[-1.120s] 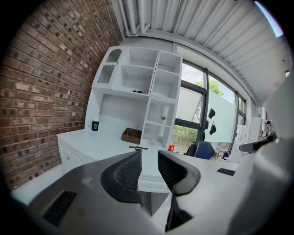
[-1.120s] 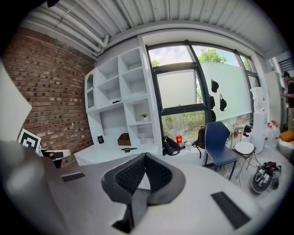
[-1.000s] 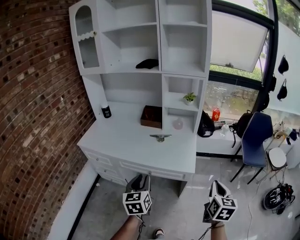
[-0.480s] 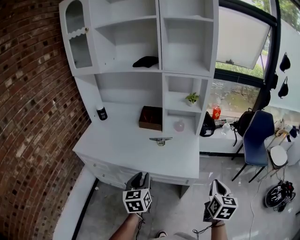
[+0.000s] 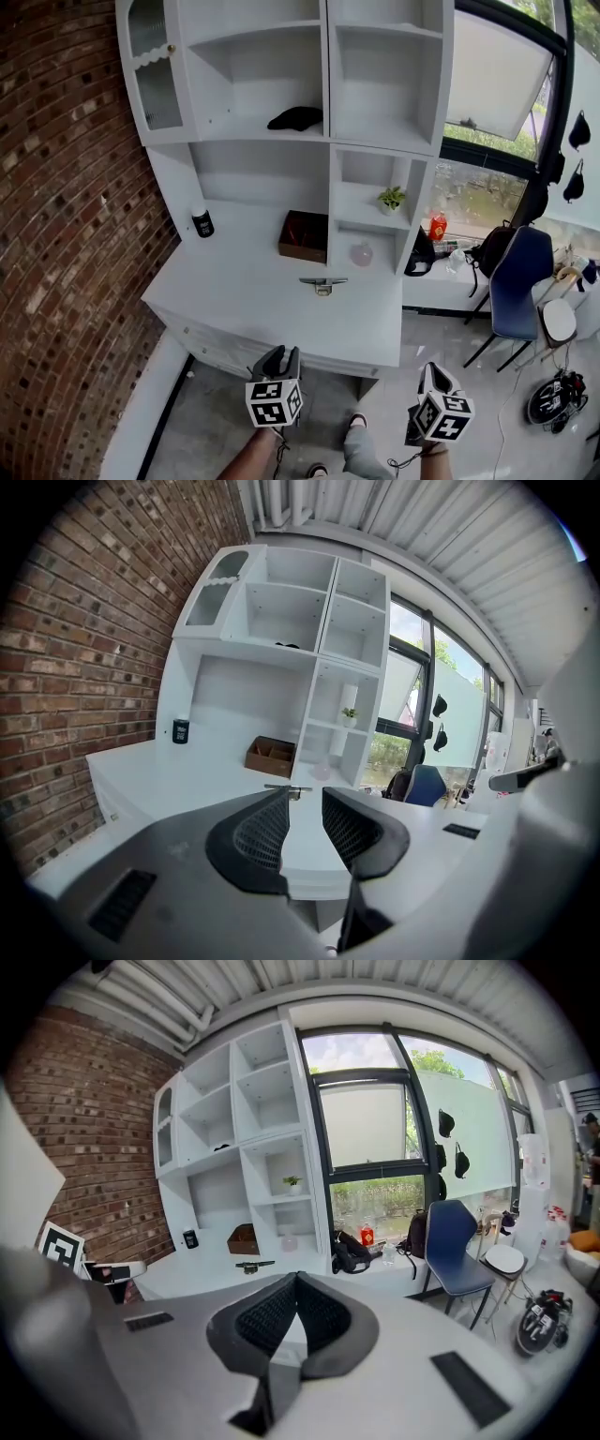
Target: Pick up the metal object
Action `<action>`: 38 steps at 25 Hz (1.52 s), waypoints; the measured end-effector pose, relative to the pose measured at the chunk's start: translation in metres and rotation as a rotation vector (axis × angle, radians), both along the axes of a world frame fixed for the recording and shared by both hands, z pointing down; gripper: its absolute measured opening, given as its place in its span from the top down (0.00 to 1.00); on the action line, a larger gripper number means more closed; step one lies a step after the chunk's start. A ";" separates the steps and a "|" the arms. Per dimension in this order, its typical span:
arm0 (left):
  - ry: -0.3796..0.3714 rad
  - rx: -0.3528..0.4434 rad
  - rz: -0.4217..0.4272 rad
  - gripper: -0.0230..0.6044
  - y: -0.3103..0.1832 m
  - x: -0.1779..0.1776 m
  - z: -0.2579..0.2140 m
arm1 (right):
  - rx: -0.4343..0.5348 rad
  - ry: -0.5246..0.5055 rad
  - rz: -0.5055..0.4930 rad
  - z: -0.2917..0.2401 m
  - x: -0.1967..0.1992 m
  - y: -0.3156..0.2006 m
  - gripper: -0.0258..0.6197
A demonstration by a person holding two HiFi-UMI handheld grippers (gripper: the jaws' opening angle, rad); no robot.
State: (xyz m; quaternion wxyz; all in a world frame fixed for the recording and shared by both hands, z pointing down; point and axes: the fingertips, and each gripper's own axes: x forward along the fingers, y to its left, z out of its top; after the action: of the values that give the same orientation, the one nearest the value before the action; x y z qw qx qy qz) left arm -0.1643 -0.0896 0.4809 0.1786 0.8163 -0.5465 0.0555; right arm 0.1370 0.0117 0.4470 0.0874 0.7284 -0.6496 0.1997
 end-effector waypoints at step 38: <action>-0.021 -0.100 -0.214 0.79 -0.221 0.078 0.015 | -0.049 -0.038 -0.290 0.016 0.075 -0.316 0.96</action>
State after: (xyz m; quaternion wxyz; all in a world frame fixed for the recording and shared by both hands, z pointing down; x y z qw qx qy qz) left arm -0.0862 -0.3108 0.4956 0.2181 0.7429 -0.6288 0.0719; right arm 0.2122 -0.3045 0.4635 0.1208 0.6207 -0.7444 0.2143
